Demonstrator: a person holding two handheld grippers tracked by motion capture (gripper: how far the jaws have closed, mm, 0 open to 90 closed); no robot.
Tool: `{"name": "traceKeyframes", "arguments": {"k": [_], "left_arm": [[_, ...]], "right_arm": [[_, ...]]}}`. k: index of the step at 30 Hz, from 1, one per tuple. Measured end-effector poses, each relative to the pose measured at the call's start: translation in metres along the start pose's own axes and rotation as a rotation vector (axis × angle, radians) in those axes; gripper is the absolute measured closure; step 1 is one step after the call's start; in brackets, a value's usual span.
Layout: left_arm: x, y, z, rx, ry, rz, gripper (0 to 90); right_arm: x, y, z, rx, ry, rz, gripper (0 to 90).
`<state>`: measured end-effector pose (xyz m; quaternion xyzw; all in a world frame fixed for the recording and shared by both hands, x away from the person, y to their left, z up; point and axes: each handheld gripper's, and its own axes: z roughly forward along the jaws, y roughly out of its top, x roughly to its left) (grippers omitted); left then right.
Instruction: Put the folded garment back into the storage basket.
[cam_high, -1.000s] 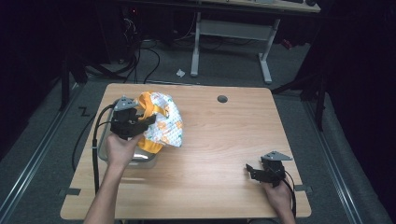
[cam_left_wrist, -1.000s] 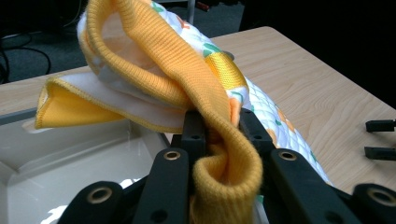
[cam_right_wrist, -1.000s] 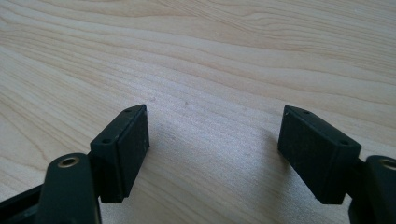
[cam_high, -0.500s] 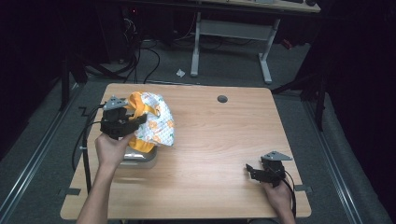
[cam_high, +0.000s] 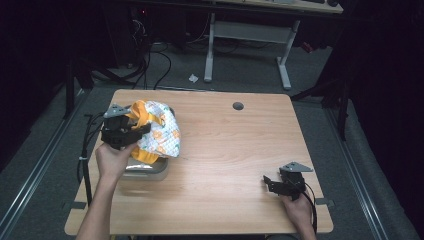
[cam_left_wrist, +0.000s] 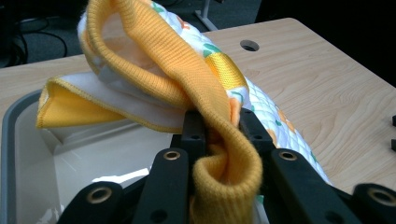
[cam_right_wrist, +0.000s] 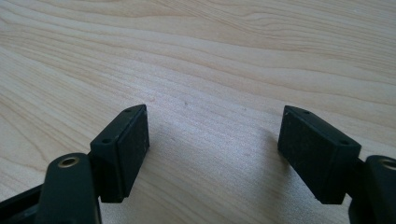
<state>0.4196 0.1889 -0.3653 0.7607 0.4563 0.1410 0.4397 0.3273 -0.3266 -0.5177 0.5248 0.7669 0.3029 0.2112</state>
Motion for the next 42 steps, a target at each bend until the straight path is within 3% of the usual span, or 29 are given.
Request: {"name": "traceKeyframes", "arguments": {"k": [11,15,30,42], "left_arm": [[0.011,-0.009,0.007,0.036,0.012,-0.001,76.0],[0.018,-0.013,0.01,0.041,0.005,-0.029,75.8],[0.034,-0.027,0.032,0.11,0.02,-0.06,75.3],[0.039,-0.034,0.044,0.182,0.067,-0.029,75.2]], "right_arm": [[0.0,0.0,0.0,0.0,0.0,0.0,25.2],[0.0,0.0,0.0,0.0,0.0,-0.001,25.2],[0.0,0.0,0.0,0.001,0.0,0.002,25.2],[0.0,0.0,0.0,0.0,0.0,0.001,25.2]]}}
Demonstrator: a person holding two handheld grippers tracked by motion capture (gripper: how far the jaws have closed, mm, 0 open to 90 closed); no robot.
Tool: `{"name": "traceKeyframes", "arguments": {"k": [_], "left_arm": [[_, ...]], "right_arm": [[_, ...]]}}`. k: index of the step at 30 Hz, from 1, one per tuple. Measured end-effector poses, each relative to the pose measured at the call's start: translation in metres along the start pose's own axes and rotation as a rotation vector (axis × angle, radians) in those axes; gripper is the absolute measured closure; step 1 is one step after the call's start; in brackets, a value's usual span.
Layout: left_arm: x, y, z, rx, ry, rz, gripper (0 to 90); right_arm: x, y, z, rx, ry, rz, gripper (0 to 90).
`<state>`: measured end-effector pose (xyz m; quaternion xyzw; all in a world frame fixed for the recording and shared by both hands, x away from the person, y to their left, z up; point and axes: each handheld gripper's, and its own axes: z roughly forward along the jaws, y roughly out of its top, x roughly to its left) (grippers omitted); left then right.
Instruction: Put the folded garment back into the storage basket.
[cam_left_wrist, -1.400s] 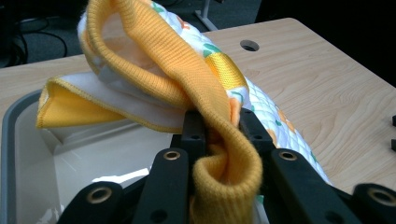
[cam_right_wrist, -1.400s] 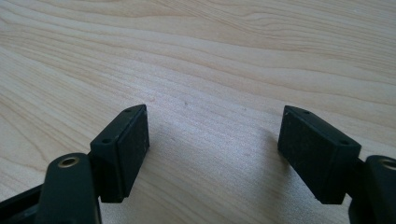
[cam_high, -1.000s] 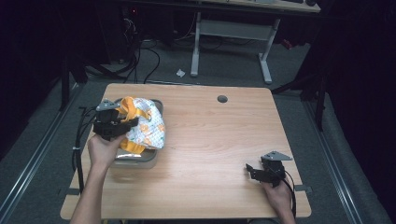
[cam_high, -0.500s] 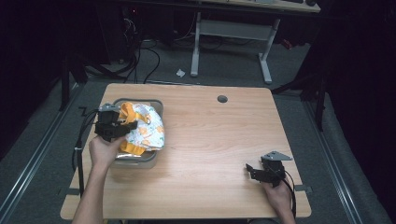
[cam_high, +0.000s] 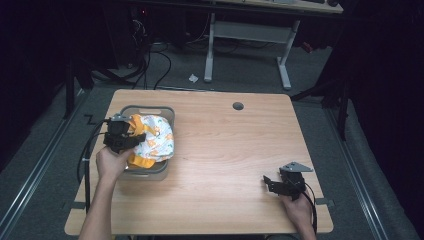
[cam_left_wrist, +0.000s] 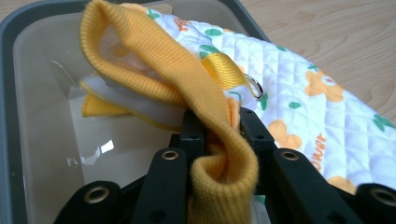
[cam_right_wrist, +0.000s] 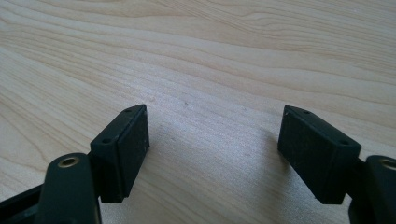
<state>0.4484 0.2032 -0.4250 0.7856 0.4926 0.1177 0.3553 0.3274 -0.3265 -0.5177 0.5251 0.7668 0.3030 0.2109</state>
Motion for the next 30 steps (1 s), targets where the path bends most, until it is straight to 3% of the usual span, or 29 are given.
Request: {"name": "traceKeyframes", "arguments": {"k": [12,22,30], "left_arm": [[0.006,-0.003,0.017,0.071,0.019,0.004,74.8],[0.007,-0.007,0.029,0.131,0.085,0.034,71.3],[0.005,-0.007,0.023,0.118,0.16,-0.002,47.9]], "right_arm": [[0.0,0.0,0.0,0.0,0.0,0.0,25.2],[0.0,0.0,0.0,0.0,0.0,0.001,25.1],[0.0,0.0,0.0,0.0,0.0,0.0,25.2]]}}
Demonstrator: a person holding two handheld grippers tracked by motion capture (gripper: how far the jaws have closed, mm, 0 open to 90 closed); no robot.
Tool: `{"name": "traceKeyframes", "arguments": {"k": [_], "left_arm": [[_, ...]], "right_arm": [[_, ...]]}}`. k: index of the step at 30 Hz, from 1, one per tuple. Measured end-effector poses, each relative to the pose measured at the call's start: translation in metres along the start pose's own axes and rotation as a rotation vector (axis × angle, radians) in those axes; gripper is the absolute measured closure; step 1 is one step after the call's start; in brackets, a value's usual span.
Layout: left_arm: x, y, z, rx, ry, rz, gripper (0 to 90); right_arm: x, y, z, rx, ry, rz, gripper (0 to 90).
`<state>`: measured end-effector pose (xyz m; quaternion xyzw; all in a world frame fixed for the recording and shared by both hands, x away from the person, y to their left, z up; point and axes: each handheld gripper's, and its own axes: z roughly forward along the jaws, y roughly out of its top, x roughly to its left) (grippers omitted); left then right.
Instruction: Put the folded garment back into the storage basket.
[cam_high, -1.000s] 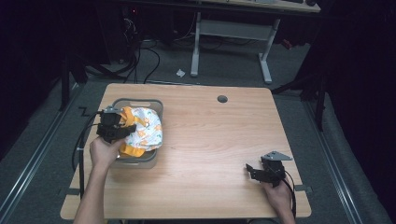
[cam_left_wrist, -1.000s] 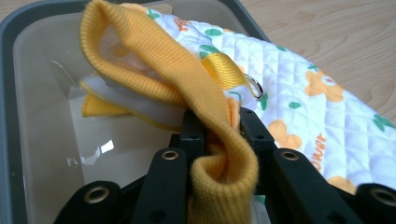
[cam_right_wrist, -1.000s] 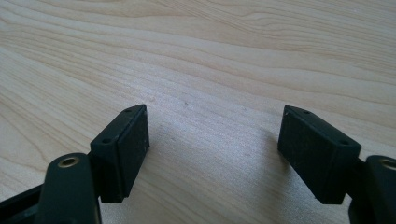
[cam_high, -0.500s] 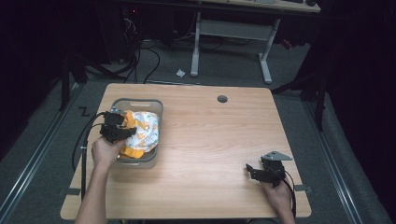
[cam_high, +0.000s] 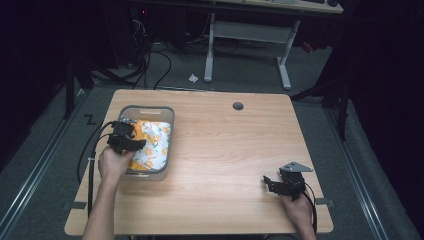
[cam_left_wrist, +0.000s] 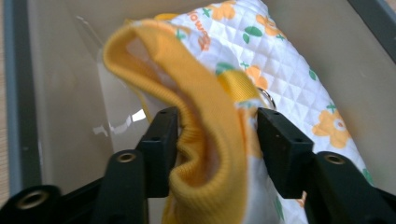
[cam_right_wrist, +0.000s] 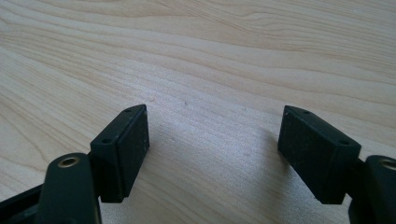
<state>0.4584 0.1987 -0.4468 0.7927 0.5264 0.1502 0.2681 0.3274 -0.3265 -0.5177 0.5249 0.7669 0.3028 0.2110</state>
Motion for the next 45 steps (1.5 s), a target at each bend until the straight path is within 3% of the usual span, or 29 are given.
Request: {"name": "traceKeyframes", "arguments": {"k": [3,7,12,18,24,34,45], "left_arm": [[0.0,0.0,-0.006,-0.025,0.02,-0.009,43.8],[-0.005,-0.002,-0.023,-0.107,0.034,-0.011,41.1],[-0.015,-0.001,-0.035,-0.161,0.004,0.005,40.7],[-0.026,0.001,-0.039,-0.182,-0.042,0.002,40.1],[-0.041,0.0,-0.046,-0.233,-0.086,0.021,40.1],[-0.059,-0.002,-0.053,-0.257,-0.125,0.039,39.5],[-0.086,0.0,-0.053,-0.259,-0.159,0.091,38.6]], "right_arm": [[0.0,0.0,0.0,0.0,0.0,0.0,25.2],[0.0,0.0,0.0,0.0,-0.001,0.0,25.1],[0.0,0.0,0.0,0.001,-0.002,0.003,25.2],[0.0,0.0,0.0,0.0,-0.002,0.002,25.2],[0.0,0.0,0.0,0.0,-0.002,0.002,25.2],[0.0,0.0,0.0,0.0,-0.002,-0.001,25.2],[0.0,0.0,0.0,0.0,-0.003,-0.001,25.2]]}}
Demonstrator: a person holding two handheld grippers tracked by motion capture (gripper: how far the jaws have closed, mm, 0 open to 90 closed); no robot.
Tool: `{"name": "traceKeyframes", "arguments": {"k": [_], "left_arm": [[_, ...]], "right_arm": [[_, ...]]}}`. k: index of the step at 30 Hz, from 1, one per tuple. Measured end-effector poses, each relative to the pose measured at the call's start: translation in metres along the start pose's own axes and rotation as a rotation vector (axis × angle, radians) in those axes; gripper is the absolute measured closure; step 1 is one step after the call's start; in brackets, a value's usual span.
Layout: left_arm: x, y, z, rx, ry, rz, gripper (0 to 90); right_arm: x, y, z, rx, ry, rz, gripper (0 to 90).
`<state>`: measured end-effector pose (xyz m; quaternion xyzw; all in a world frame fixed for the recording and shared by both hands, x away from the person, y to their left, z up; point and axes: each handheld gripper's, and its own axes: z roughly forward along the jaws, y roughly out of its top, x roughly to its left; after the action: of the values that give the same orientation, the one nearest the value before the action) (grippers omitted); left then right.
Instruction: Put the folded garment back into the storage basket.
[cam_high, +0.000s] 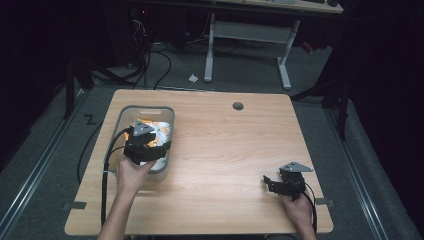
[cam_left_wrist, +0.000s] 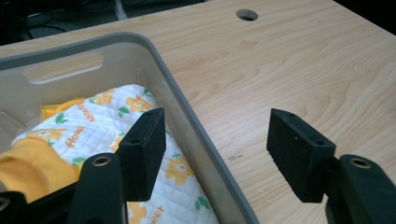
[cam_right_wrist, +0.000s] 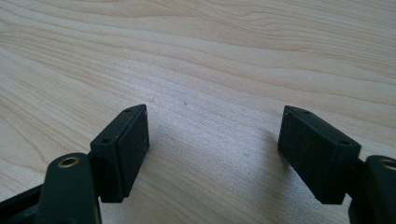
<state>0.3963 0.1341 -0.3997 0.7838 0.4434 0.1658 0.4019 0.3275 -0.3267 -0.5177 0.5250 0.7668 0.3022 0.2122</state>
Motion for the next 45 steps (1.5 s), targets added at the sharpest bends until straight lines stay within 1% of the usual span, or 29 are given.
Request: {"name": "traceKeyframes", "arguments": {"k": [3,6,13,22,24,28,33,37,45], "left_arm": [[-0.004,0.001,0.0,-0.001,-0.017,-0.005,38.9],[-0.009,0.003,0.0,0.004,-0.022,0.007,39.2],[-0.021,0.004,0.001,-0.005,-0.037,0.037,39.0],[-0.032,0.005,0.004,-0.019,-0.062,0.045,39.0],[-0.035,0.005,0.006,-0.018,-0.073,0.053,39.0],[-0.04,0.004,0.008,-0.022,-0.085,0.055,39.0],[-0.042,0.004,0.012,-0.021,-0.104,0.051,38.9],[-0.047,0.003,0.014,-0.02,-0.108,0.061,38.9],[-0.055,-0.001,0.02,-0.02,-0.133,0.056,38.8]], "right_arm": [[0.0,0.0,0.0,0.0,0.0,0.0,25.2],[0.0,0.0,0.0,0.0,0.0,0.0,25.2],[0.0,0.0,0.0,0.0,0.0,0.0,25.2],[0.0,0.0,0.0,0.0,0.0,0.0,25.1],[0.0,0.0,0.0,0.0,0.0,0.0,25.2],[0.0,0.0,0.0,0.0,0.0,0.0,25.2],[0.0,0.0,0.0,0.0,0.0,0.0,25.2],[0.0,0.0,0.0,0.0,0.0,0.0,25.1],[0.0,0.0,0.0,0.0,0.0,0.0,25.2]]}}
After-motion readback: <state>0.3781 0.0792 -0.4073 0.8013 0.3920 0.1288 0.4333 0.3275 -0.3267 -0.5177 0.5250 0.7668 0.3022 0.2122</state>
